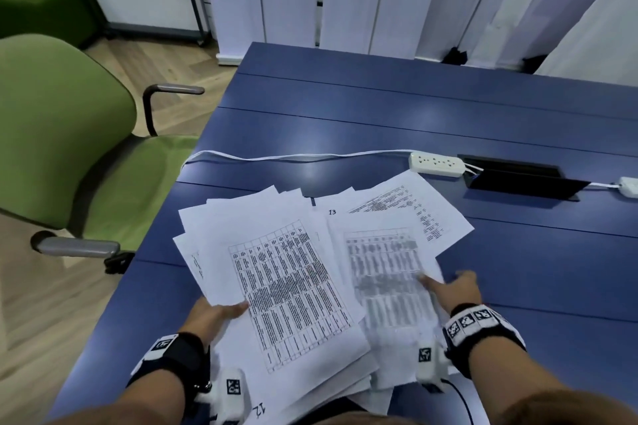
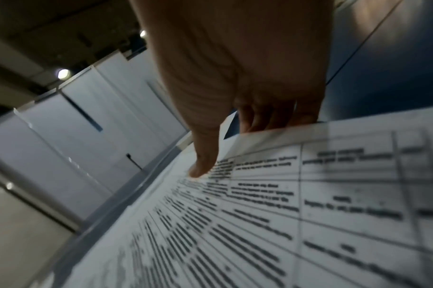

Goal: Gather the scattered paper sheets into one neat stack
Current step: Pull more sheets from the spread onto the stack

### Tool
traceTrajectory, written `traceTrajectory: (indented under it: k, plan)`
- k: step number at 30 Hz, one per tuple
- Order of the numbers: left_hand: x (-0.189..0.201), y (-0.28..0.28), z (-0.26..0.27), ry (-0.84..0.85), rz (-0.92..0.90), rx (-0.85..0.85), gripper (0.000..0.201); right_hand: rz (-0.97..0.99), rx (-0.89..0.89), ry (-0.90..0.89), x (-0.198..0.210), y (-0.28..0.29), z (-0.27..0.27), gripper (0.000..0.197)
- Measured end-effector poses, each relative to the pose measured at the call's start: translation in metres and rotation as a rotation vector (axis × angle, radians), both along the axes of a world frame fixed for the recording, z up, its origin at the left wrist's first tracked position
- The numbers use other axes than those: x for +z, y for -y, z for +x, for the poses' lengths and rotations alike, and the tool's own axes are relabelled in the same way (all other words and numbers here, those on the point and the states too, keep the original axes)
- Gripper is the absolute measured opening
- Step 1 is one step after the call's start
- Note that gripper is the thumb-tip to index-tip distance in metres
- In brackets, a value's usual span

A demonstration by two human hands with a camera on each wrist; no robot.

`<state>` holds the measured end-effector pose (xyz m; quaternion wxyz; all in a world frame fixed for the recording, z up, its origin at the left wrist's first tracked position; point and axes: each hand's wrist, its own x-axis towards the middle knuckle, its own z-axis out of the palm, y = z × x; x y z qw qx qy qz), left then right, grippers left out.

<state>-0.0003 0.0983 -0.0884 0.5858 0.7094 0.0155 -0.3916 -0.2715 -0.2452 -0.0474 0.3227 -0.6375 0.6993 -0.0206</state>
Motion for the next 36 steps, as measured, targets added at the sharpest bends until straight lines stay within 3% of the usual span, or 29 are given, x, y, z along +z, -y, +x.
traceTrajectory:
  k: [4,6,13,17,19,22,26,28,30,32,34,36]
  plan:
    - [-0.002,-0.001,0.000,0.001,0.016,0.001,0.061,0.233,0.096,0.338,0.000,-0.001,0.008,0.048]
    - [0.001,0.004,-0.004,0.000,-0.001,0.008,0.055,0.269,0.106,0.415,0.002,0.001,0.010,0.036]
    - [0.014,0.020,-0.020,-0.027,-0.066,0.029,0.047,-0.107,0.008,0.427,0.036,0.020,-0.005,0.019]
    - [0.016,0.021,-0.021,-0.027,-0.066,0.022,0.044,-0.252,0.125,0.549,0.078,0.030,-0.014,0.018]
    - [0.016,0.022,-0.021,-0.027,-0.050,0.018,0.043,-0.259,0.215,0.646,0.105,0.031,-0.013,0.027]
    - [0.009,0.024,-0.018,-0.035,-0.025,0.001,0.046,-0.188,0.317,0.834,0.154,0.023,-0.002,0.039]
    - [0.009,0.026,-0.017,-0.055,-0.038,0.008,0.046,0.066,0.406,0.989,0.198,0.009,0.011,0.044]
    - [0.014,0.030,-0.019,-0.042,-0.069,0.026,0.048,0.223,0.439,0.995,0.195,0.006,0.015,0.057]
    - [0.019,0.032,-0.021,-0.004,-0.105,0.045,0.062,0.357,0.465,0.951,0.177,0.005,0.019,0.078]
    - [0.027,0.033,-0.022,0.013,-0.154,0.060,0.074,0.450,0.469,0.863,0.150,0.004,0.026,0.087]
    - [0.033,0.036,-0.024,-0.010,-0.164,0.039,0.070,0.527,0.482,0.714,0.124,-0.001,0.031,0.085]
    - [0.037,0.035,-0.025,-0.028,-0.183,0.030,0.067,0.552,0.532,0.529,0.101,-0.009,0.035,0.070]
